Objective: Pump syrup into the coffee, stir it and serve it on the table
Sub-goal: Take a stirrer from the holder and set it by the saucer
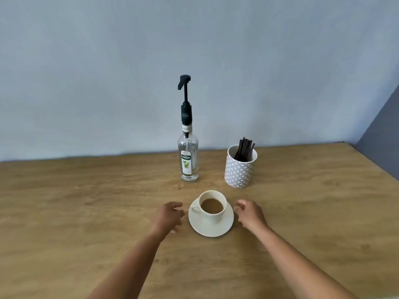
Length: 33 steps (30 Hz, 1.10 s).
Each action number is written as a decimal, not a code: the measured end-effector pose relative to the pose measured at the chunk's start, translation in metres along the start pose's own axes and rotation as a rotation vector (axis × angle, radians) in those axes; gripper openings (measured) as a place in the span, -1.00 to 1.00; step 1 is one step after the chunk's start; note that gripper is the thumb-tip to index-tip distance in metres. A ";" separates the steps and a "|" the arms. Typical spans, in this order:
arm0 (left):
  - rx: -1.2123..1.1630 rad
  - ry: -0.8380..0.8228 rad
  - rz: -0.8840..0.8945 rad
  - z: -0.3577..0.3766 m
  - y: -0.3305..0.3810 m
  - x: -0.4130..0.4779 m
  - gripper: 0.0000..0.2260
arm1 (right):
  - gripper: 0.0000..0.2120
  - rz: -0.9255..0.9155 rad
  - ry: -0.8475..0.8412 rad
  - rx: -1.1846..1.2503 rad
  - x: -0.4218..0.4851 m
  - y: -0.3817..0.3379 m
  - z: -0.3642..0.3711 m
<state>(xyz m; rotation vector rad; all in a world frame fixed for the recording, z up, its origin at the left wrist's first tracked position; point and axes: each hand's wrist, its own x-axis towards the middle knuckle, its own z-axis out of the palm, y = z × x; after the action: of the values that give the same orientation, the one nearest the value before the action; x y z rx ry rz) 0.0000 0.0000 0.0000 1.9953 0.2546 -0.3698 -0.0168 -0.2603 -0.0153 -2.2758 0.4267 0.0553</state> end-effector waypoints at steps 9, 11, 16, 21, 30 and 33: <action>-0.271 -0.019 -0.116 0.032 -0.019 0.001 -0.65 | -0.70 0.082 -0.027 0.117 -0.009 0.007 0.020; -0.304 -0.015 -0.115 0.034 -0.022 0.002 -0.65 | -0.69 0.075 -0.020 0.135 -0.008 0.008 0.022; -0.345 0.006 -0.098 0.037 -0.025 0.008 -0.64 | -0.67 0.068 -0.030 0.152 0.000 0.009 0.025; -0.356 0.032 -0.095 0.036 -0.025 0.016 -0.66 | -0.68 0.061 -0.046 0.143 0.008 0.006 0.026; -0.354 0.029 -0.096 0.031 -0.030 0.024 -0.70 | -0.66 -0.025 -0.028 0.049 0.024 -0.020 -0.010; -0.374 0.004 -0.101 0.030 -0.031 0.027 -0.71 | -0.87 -0.152 0.164 0.225 0.037 -0.046 -0.051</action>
<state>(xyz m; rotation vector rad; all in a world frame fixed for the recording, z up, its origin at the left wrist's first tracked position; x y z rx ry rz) 0.0100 -0.0135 -0.0481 1.6196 0.3978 -0.3534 0.0279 -0.2791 0.0455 -2.0901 0.3259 -0.2465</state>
